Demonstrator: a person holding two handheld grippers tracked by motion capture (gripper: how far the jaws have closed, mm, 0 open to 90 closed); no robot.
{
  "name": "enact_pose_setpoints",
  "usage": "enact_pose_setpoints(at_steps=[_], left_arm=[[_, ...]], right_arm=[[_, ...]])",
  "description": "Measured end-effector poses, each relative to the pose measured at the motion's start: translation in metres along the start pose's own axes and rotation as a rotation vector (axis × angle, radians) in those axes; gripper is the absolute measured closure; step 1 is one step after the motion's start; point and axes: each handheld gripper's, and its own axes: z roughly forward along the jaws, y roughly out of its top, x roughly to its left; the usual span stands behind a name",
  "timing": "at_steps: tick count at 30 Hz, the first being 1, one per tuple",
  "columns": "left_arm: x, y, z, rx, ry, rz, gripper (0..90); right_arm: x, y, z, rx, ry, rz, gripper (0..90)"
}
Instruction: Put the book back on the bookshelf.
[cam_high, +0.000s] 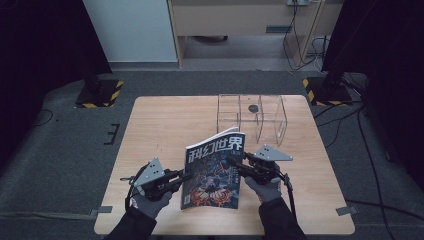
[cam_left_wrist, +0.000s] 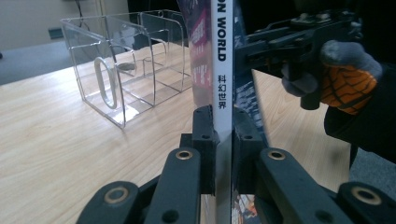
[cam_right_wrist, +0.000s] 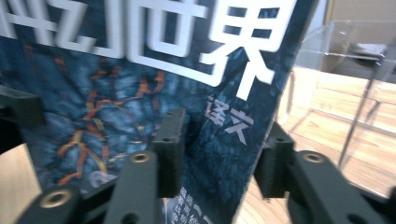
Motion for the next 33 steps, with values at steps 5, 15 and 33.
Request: enact_pose_setpoints(at_steps=[5, 15, 33], left_arm=[[-0.001, 0.000, 0.001, 0.003, -0.007, 0.008, 82.5], [-0.002, -0.001, 0.003, 0.001, -0.034, 0.014, 82.5], [-0.007, 0.018, 0.002, -0.060, -0.086, 0.058, 82.5]], right_arm=[[-0.007, -0.006, 0.001, 0.009, -0.063, 0.002, 43.1], [-0.025, -0.022, 0.011, 0.021, -0.015, 0.077, 31.4], [-0.029, -0.003, -0.001, -0.079, 0.032, 0.089, 66.2]])
